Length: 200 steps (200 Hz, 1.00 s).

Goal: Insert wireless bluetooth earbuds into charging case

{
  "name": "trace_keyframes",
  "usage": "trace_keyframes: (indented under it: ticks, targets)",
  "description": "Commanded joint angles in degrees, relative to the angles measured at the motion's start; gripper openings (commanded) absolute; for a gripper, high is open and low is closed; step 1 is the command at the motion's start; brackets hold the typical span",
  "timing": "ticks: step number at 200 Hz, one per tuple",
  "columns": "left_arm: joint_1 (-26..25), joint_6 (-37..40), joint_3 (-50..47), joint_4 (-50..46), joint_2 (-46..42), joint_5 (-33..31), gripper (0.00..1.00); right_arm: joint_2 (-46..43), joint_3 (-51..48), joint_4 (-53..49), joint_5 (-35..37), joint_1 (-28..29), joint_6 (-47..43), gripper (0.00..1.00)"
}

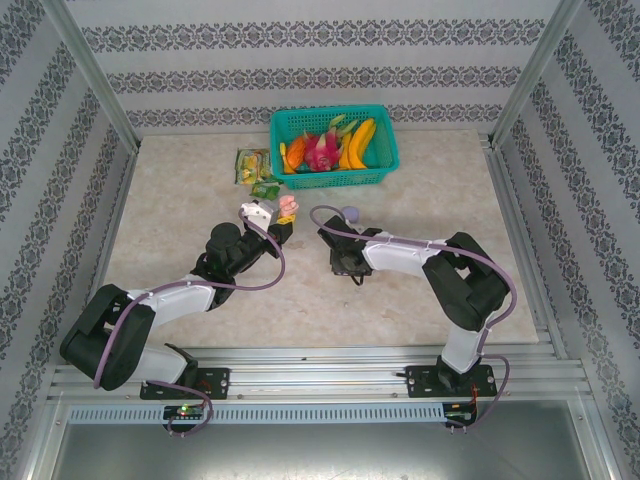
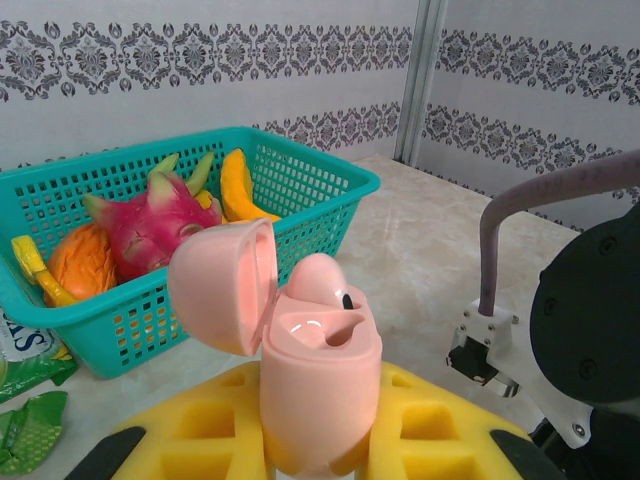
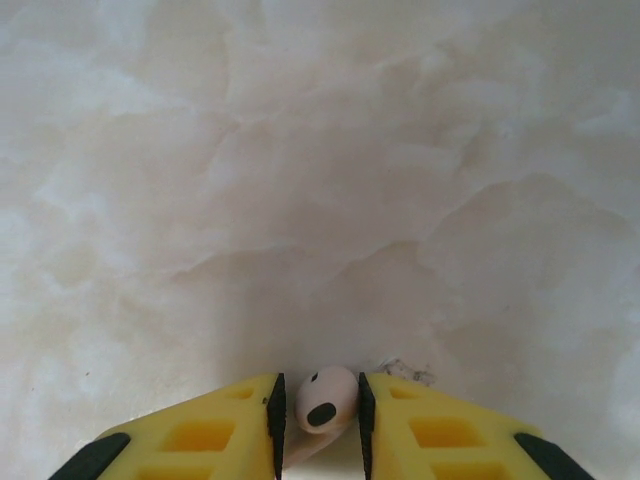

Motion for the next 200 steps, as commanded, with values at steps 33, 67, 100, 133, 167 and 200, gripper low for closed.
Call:
trace_keyframes:
  ticks: [33, 67, 100, 133, 167, 200]
  targets:
    - [0.5, -1.4, -0.7, 3.6, -1.1, 0.5, 0.0, 1.1, -0.5, 0.1, 1.5, 0.7, 0.9, 0.29]
    - [0.6, -1.4, -0.7, 3.3, -1.3, 0.5, 0.0, 1.8, -0.2, 0.5, 2.0, 0.0, 0.7, 0.28]
    - [0.6, -1.5, -0.7, 3.1, -1.5, 0.5, 0.0, 2.4, 0.3, 0.6, 1.9, -0.5, 0.3, 0.26]
    - [0.5, -1.3, -0.6, 2.9, -1.4, 0.8, 0.0, 2.1, 0.0, 1.3, 2.0, -0.9, -0.1, 0.23]
    - [0.6, -1.3, -0.5, 2.5, -1.4, 1.4, 0.0, 0.7, -0.9, 2.6, 2.2, -1.4, -1.2, 0.19]
    - [0.6, -1.1, -0.4, 2.0, -1.4, 2.0, 0.0, -1.6, -3.1, 6.0, 1.8, -1.9, -4.0, 0.19]
